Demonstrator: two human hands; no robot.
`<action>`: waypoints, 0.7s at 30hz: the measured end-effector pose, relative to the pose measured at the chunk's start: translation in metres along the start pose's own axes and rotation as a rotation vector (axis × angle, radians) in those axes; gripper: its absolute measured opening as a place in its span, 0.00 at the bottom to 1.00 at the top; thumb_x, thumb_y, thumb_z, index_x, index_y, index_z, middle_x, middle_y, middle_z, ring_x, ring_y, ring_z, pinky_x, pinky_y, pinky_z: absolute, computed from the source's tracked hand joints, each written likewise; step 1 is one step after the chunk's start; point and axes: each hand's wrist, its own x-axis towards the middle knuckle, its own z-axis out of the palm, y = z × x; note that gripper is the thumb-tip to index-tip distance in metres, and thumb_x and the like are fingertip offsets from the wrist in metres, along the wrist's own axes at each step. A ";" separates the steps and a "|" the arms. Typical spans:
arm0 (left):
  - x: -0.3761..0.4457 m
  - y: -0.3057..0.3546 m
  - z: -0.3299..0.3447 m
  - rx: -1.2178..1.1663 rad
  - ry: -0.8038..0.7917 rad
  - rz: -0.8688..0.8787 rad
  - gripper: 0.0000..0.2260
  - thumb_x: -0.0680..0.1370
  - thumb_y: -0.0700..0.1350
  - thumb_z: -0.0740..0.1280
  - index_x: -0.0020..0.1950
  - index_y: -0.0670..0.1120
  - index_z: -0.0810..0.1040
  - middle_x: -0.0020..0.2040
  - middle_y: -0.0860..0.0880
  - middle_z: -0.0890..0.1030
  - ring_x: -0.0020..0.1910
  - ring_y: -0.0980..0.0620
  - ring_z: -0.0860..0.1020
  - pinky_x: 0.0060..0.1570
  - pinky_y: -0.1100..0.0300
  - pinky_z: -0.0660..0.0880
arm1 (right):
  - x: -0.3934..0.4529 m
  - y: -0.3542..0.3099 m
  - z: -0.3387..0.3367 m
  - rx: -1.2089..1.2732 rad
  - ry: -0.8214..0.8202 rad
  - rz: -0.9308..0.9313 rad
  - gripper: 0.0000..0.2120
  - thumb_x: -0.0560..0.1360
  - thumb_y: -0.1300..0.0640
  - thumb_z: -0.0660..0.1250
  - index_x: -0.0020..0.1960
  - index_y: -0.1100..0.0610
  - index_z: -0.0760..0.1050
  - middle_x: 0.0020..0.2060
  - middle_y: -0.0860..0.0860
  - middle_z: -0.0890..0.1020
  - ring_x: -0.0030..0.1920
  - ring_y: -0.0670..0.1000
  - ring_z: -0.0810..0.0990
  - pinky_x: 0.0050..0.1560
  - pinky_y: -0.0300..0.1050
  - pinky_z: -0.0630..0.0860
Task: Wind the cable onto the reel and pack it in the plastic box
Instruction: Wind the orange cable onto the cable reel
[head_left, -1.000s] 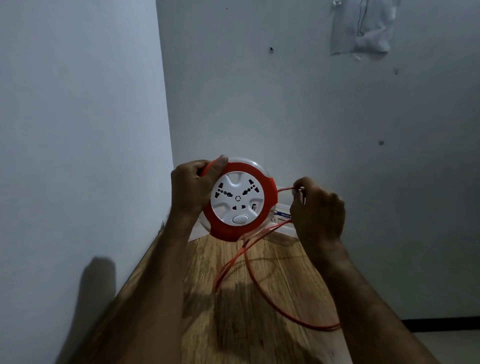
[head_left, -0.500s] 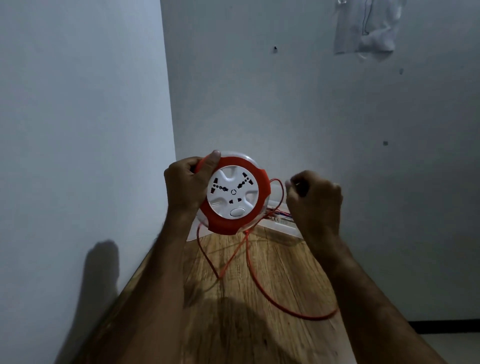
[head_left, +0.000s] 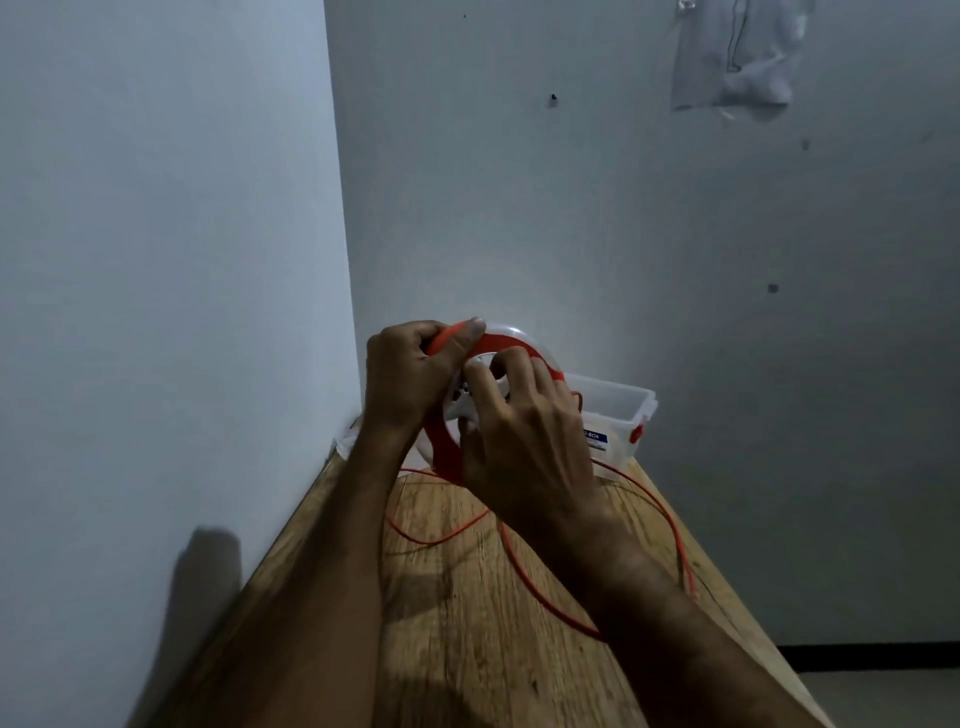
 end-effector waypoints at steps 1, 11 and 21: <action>0.000 0.002 0.002 -0.006 -0.017 0.011 0.18 0.77 0.57 0.70 0.47 0.43 0.86 0.40 0.49 0.86 0.37 0.58 0.82 0.40 0.74 0.76 | -0.001 0.000 0.000 -0.005 -0.004 0.007 0.25 0.75 0.41 0.57 0.59 0.59 0.77 0.51 0.59 0.80 0.48 0.57 0.80 0.45 0.54 0.80; -0.002 0.001 0.007 0.045 -0.025 0.035 0.19 0.76 0.59 0.70 0.49 0.43 0.86 0.43 0.48 0.86 0.39 0.54 0.83 0.45 0.64 0.79 | -0.003 -0.003 -0.002 -0.098 -0.037 0.047 0.25 0.76 0.40 0.56 0.60 0.58 0.77 0.52 0.57 0.82 0.46 0.58 0.82 0.37 0.47 0.78; -0.002 0.001 0.009 0.035 0.005 0.031 0.21 0.76 0.61 0.70 0.50 0.42 0.86 0.45 0.47 0.87 0.41 0.53 0.83 0.46 0.62 0.80 | -0.003 0.005 0.010 0.014 -0.001 0.012 0.27 0.77 0.37 0.56 0.64 0.58 0.70 0.59 0.58 0.82 0.39 0.56 0.85 0.36 0.47 0.83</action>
